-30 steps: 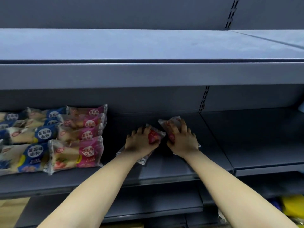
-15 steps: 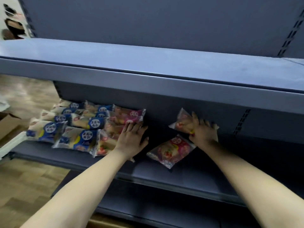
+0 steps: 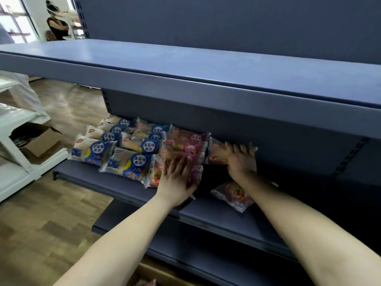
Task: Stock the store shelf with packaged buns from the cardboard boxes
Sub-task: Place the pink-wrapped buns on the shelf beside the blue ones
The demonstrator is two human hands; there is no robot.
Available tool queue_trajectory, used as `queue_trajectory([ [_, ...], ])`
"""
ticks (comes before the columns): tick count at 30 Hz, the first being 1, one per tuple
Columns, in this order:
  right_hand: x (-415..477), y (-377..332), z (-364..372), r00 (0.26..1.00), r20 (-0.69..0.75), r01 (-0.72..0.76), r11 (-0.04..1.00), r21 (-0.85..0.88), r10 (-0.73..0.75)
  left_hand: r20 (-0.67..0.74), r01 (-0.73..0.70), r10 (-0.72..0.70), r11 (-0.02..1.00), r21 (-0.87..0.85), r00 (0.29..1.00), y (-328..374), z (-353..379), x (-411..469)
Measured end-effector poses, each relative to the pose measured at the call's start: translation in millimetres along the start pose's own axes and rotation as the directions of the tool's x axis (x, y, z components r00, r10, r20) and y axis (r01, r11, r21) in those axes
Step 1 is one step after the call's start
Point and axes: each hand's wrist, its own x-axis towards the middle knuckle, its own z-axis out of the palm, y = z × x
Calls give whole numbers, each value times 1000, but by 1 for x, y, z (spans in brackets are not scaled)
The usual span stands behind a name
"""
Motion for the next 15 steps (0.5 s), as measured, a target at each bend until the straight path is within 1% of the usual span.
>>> queue_trajectory([
  [3, 6, -2, 7, 1000, 14, 4, 1000, -18, -4, -20, -8, 8, 1000, -17, 1000, 3, 3, 5],
  [8, 19, -3, 14, 1000, 10, 1, 1000, 20, -1, -70, -31, 29, 999, -28, 997, 2, 17, 10],
  [12, 30, -9, 22, 997, 34, -65, 997, 39, 64, -139, -40, 34, 999, -38, 990, 0, 24, 13],
  [15, 34, -12, 32, 994, 59, -90, 995, 33, 88, -164, -43, 37, 999, -32, 986, -1, 26, 14],
])
